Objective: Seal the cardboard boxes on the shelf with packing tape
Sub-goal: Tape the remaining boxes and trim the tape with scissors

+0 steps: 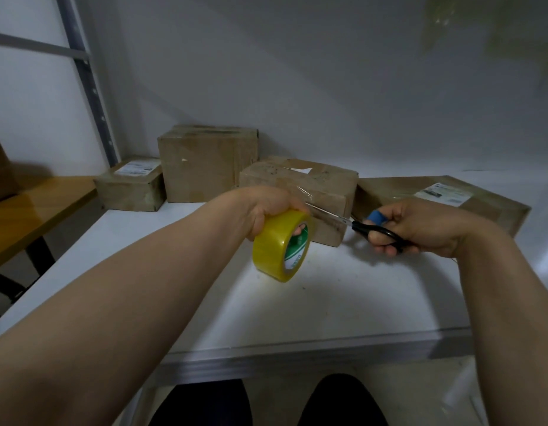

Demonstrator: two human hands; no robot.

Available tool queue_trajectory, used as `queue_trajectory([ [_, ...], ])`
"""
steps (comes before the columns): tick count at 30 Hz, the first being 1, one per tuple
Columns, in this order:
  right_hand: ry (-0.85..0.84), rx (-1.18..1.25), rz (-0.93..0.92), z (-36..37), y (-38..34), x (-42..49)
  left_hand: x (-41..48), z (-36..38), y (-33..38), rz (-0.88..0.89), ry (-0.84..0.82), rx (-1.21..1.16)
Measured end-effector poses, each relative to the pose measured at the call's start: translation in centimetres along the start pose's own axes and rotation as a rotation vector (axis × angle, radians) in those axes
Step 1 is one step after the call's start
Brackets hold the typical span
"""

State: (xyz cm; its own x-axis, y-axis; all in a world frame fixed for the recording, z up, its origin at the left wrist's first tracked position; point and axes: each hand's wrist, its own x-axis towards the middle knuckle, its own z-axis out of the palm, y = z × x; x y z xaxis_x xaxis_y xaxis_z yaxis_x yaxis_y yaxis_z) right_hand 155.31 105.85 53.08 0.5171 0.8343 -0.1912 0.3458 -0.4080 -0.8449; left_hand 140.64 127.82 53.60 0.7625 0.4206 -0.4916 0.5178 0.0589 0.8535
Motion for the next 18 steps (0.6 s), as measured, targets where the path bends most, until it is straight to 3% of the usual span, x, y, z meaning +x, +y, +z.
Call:
queue_trajectory([
  [6, -0.031, -0.033, -0.02, 0.0, 0.2, -0.3, 0.0, -0.2, 0.0, -0.004, -0.017, -0.004],
  [12, -0.115, -0.052, 0.093, 0.5, 1.0, -0.8, 0.2, -0.6, 0.0, 0.003, 0.005, 0.006],
  [18, -0.094, -0.322, 0.149, 0.6, 0.7, -1.6, 0.1, -0.6, -0.1, 0.002, -0.016, 0.027],
])
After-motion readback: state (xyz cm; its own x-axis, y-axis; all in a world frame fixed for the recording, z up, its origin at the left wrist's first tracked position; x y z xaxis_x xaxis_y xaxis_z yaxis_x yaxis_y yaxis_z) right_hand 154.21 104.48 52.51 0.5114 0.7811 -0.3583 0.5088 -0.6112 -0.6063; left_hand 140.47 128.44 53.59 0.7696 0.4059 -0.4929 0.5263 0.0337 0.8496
